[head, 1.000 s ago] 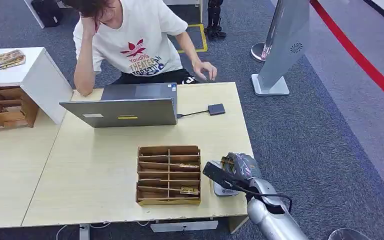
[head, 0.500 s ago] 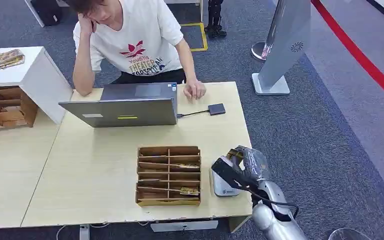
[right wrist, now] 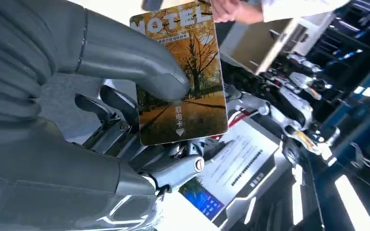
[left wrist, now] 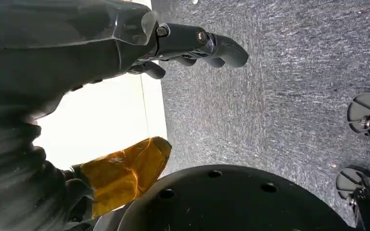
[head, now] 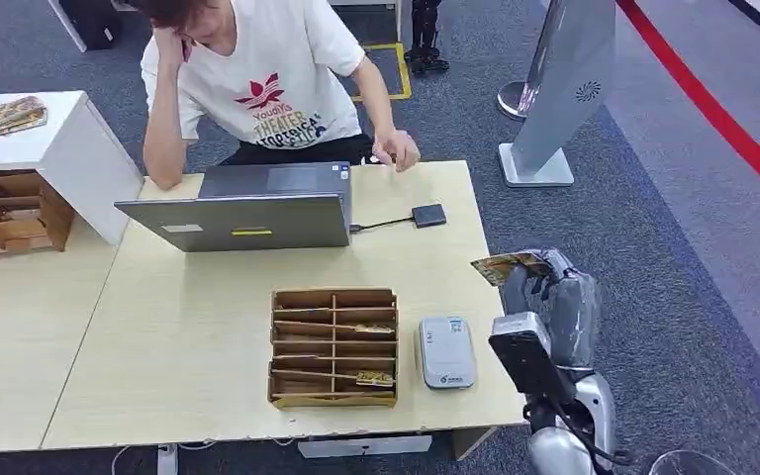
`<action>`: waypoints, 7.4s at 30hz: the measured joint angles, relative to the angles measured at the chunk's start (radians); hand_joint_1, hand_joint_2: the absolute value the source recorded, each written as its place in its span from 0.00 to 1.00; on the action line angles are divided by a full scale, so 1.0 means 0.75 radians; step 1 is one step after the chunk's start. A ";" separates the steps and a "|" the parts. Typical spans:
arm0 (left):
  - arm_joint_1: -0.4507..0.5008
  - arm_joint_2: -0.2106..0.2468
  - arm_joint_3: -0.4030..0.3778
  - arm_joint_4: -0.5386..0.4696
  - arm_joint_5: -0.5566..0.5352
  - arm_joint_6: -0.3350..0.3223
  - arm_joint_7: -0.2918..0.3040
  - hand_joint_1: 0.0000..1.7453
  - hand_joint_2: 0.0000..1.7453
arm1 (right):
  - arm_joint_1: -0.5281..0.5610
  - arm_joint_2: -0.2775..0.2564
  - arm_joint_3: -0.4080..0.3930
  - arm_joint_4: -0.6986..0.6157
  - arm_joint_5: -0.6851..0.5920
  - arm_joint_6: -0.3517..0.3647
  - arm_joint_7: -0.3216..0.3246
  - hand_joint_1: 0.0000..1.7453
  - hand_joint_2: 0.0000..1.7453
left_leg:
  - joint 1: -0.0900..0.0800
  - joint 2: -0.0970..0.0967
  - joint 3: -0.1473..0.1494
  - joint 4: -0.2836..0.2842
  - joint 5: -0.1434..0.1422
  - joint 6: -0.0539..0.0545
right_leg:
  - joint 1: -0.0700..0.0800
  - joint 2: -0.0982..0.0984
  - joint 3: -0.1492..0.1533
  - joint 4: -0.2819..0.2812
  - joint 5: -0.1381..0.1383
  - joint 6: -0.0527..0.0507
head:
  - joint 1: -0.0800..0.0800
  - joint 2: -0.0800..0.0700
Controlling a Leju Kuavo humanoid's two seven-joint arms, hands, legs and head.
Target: Pass the card to the sensor for recognition and then transmit it.
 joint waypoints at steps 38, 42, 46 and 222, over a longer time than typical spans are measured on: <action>-0.035 0.034 -0.091 0.001 -0.272 -0.064 0.043 0.00 1.00 | -1.025 0.156 0.240 0.858 0.326 0.357 0.322 1.00 1.00 | 0.000 0.000 0.000 0.000 0.004 -0.001 | 0.000 0.001 0.000 0.002 0.003 -0.001 | -0.001 0.000; -0.035 0.036 -0.091 0.001 -0.288 -0.065 0.047 0.00 1.00 | -1.085 0.184 0.240 0.953 0.348 0.356 0.335 1.00 1.00 | 0.000 0.000 0.000 0.000 0.004 -0.001 | 0.000 0.001 0.000 0.002 0.003 -0.001 | -0.001 0.000; -0.036 0.036 -0.091 0.001 -0.288 -0.065 0.047 0.00 1.00 | -1.089 0.186 0.240 0.959 0.348 0.356 0.336 1.00 1.00 | 0.000 0.000 0.000 0.000 0.004 -0.001 | 0.000 0.001 0.000 0.002 0.003 -0.001 | -0.001 0.000; -0.011 0.013 0.018 0.001 -0.011 -0.045 0.005 0.00 1.00 | -0.260 0.101 0.561 0.715 0.489 0.129 0.305 0.73 1.00 | 0.000 0.000 -0.001 0.000 0.001 0.000 | 0.000 0.001 -0.002 0.000 0.001 -0.001 | -0.001 0.000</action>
